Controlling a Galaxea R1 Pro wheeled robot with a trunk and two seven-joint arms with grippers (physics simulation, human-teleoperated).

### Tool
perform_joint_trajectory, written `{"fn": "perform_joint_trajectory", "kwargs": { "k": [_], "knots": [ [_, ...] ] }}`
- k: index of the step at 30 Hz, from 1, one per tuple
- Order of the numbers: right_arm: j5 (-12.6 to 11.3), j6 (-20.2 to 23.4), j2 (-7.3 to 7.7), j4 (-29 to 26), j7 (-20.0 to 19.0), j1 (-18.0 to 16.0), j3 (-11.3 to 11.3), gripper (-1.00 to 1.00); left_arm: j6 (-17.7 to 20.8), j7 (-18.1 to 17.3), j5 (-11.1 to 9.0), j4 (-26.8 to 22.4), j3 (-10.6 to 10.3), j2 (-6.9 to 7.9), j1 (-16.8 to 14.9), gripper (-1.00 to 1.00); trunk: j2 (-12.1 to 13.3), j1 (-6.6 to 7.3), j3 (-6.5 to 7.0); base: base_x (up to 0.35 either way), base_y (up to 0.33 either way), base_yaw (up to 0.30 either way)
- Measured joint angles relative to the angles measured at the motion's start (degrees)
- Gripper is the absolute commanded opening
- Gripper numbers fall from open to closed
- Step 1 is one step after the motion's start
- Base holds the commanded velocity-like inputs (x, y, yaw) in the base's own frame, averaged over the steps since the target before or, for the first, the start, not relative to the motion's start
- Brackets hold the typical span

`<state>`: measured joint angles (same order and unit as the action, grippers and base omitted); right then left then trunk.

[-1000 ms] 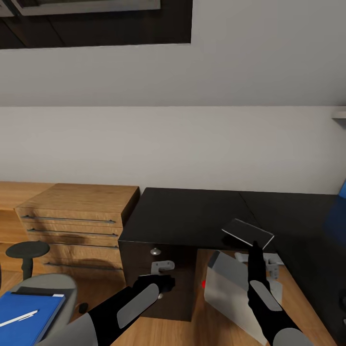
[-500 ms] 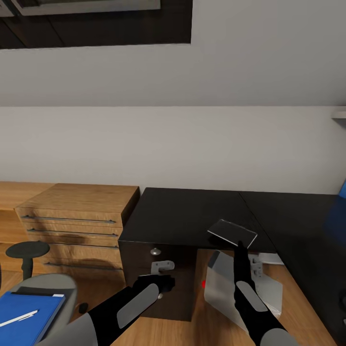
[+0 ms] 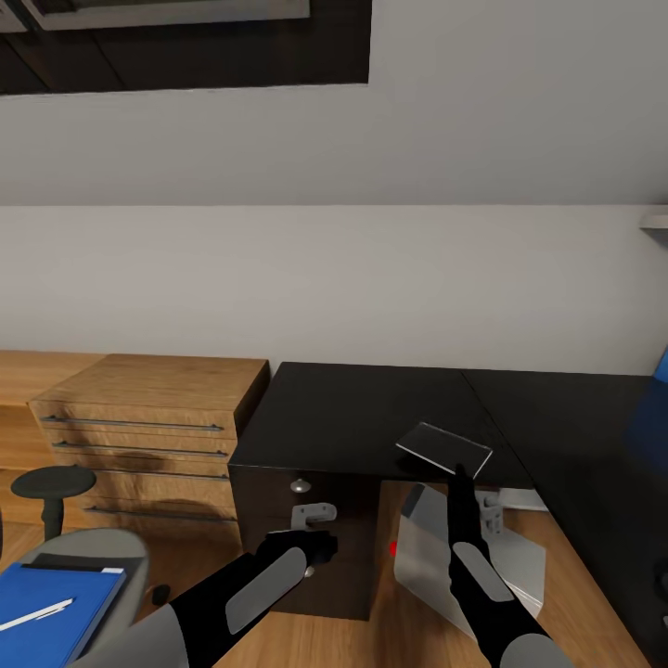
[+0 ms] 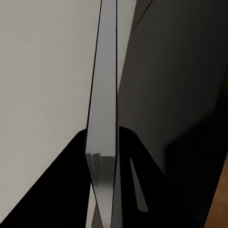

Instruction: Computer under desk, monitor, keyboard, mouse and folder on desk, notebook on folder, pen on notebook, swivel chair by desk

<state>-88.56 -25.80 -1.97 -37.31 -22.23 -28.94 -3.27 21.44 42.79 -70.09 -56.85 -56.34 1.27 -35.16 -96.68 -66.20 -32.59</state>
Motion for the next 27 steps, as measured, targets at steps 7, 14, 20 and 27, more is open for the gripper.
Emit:
{"fn": "perform_joint_trajectory", "kwargs": {
  "k": [7,14,20,27],
  "knots": [
    [0.0,0.0,-0.04,0.0,0.0,0.0,0.0,-1.0,0.0,0.0,0.0,0.0,0.0,0.0,0.0,1.0,0.0,0.0,0.0,-0.003,0.0,0.0],
    [-0.2,-0.1,-0.15,0.2,0.0,0.0,-0.1,-1.0,0.0,0.0,0.0,0.0,0.0,0.0,0.0,1.0,0.0,-0.02,0.0,-0.11,0.041,0.0],
    [-0.3,-0.2,-0.17,0.3,0.1,0.0,-0.1,-1.0,0.0,0.0,0.0,0.0,0.0,0.0,0.0,1.0,0.0,-0.03,0.0,-0.23,0.106,0.042],
    [-0.3,-0.2,-0.17,0.4,0.2,0.0,-0.1,-1.0,0.0,0.0,0.0,0.0,0.0,0.01,0.0,1.0,0.0,0.0,0.0,-0.068,0.028,0.212]
  ]
}}
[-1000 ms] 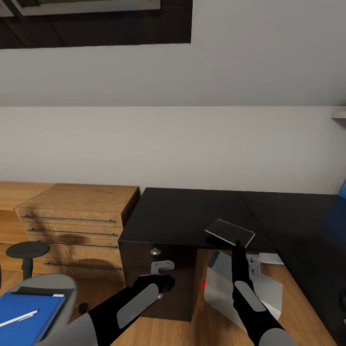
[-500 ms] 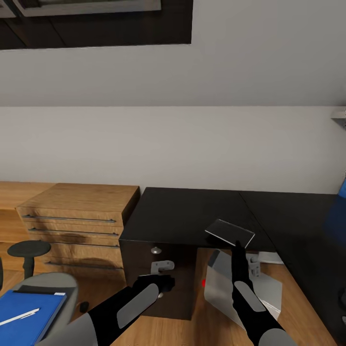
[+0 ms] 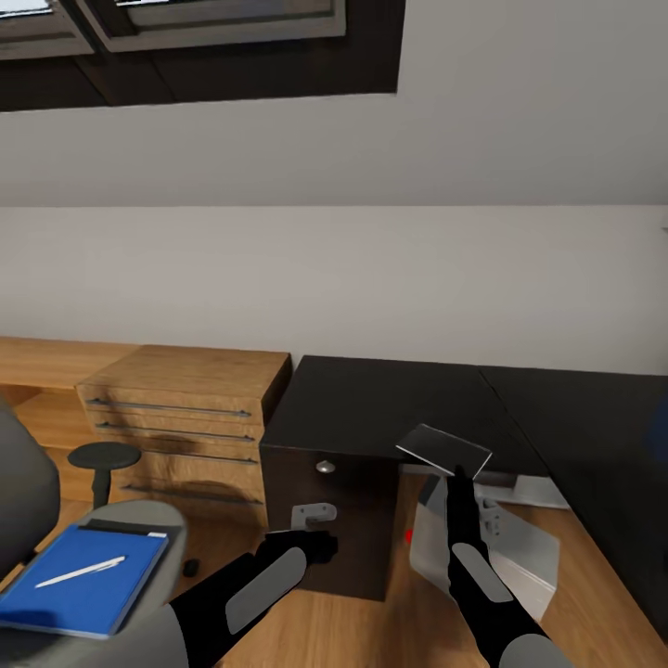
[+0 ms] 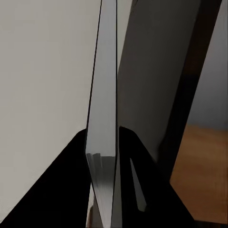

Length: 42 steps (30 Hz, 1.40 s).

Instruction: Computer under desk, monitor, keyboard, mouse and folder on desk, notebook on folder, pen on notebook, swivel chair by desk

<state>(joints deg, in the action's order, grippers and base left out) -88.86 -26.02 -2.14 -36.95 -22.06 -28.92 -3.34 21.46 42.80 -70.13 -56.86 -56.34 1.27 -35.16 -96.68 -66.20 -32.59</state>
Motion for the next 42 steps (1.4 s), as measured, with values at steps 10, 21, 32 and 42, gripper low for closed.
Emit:
{"fn": "perform_joint_trajectory", "kwargs": {
  "k": [10,21,32,42],
  "knots": [
    [0.0,0.0,0.0,0.0,0.0,0.0,0.1,-1.0,0.0,0.0,0.0,0.0,0.0,0.0,0.0,1.0,0.0,0.0,0.0,-0.007,0.003,0.243],
    [0.1,0.0,0.0,0.1,0.0,0.0,0.1,-1.0,0.0,0.0,0.0,0.0,0.0,0.0,0.0,1.0,0.0,0.01,0.0,0.029,0.0,0.157],
    [0.2,0.1,0.22,0.1,0.2,0.0,0.2,-1.0,0.0,0.0,0.1,0.0,0.0,0.01,0.0,1.0,0.0,0.01,0.0,0.183,0.0,0.006],
    [0.2,-0.2,0.1,0.1,0.0,0.0,0.3,-1.0,0.0,0.0,0.1,0.0,-0.1,-0.05,0.0,1.0,0.0,0.0,0.0,0.01,0.0,0.0]
  ]
}}
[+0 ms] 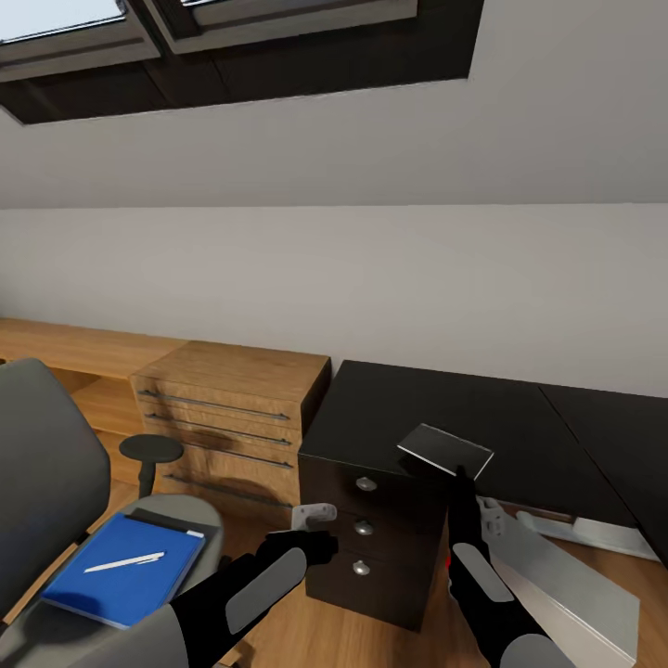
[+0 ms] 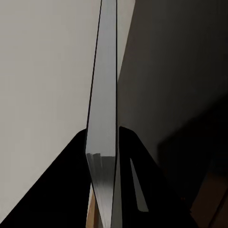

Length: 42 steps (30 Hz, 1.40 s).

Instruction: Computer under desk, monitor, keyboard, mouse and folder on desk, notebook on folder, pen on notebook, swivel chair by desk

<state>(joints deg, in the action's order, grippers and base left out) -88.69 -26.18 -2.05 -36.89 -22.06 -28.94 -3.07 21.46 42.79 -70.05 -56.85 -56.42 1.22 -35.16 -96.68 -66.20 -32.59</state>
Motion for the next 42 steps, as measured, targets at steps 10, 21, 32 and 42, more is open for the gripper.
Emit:
{"fn": "perform_joint_trajectory", "kwargs": {
  "k": [10,21,32,42],
  "knots": [
    [0.0,0.1,0.17,-0.1,0.0,0.0,0.1,-1.0,0.0,0.1,0.2,-0.6,0.0,-0.01,0.0,1.0,0.0,0.0,0.0,0.0,0.0,0.0],
    [0.0,0.1,0.18,-0.1,0.0,0.0,0.1,-1.0,0.0,0.0,0.2,-0.7,0.0,-0.02,0.0,1.0,0.0,0.0,0.0,0.0,0.0,0.0],
    [0.0,0.1,0.29,-0.2,-0.1,0.0,0.1,-1.0,0.0,0.0,0.1,-0.7,0.0,-0.03,0.0,1.0,0.0,0.0,0.0,0.0,0.0,0.0],
    [-0.1,0.2,0.37,-0.1,-0.1,0.0,0.0,-1.0,0.0,0.0,0.1,-0.7,0.0,-0.04,0.0,1.0,-2.4,-1.32,-1.08,0.0,0.0,0.0]
  ]
}}
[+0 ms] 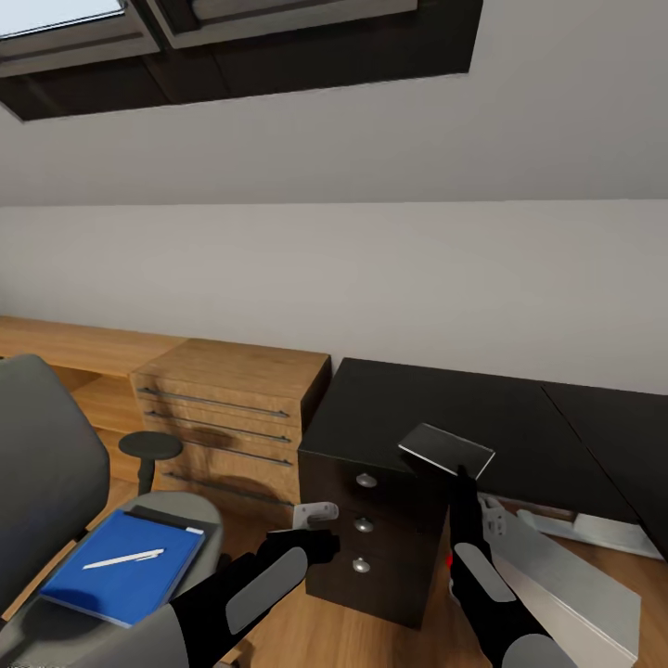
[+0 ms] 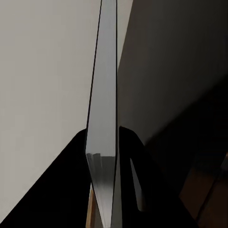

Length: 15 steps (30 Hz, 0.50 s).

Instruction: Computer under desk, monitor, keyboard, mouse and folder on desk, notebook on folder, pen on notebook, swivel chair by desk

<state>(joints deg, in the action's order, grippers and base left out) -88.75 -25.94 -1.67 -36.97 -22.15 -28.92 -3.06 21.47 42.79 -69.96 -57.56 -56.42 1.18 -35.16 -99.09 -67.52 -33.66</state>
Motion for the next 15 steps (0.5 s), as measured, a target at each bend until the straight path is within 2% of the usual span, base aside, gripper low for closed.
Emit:
{"fn": "perform_joint_trajectory", "kwargs": {
  "k": [9,12,15],
  "knots": [
    [-0.1,0.1,-0.05,0.0,0.0,0.0,0.0,-1.0,0.0,0.0,0.0,0.0,0.0,0.0,0.0,1.0,-3.2,-1.75,-1.43,0.0,0.0,0.0],
    [1.1,-0.3,-0.1,-0.3,-0.1,0.0,0.1,-1.0,0.0,0.0,0.0,0.0,0.0,0.0,0.0,1.0,-4.4,-2.4,-1.96,0.0,0.0,0.0],
    [1.0,-0.2,-0.08,-1.0,0.0,0.0,0.0,-1.0,0.0,0.0,0.0,0.0,0.0,0.0,0.0,1.0,-5.6,-3.06,-2.5,0.0,0.0,0.0]
  ]
}}
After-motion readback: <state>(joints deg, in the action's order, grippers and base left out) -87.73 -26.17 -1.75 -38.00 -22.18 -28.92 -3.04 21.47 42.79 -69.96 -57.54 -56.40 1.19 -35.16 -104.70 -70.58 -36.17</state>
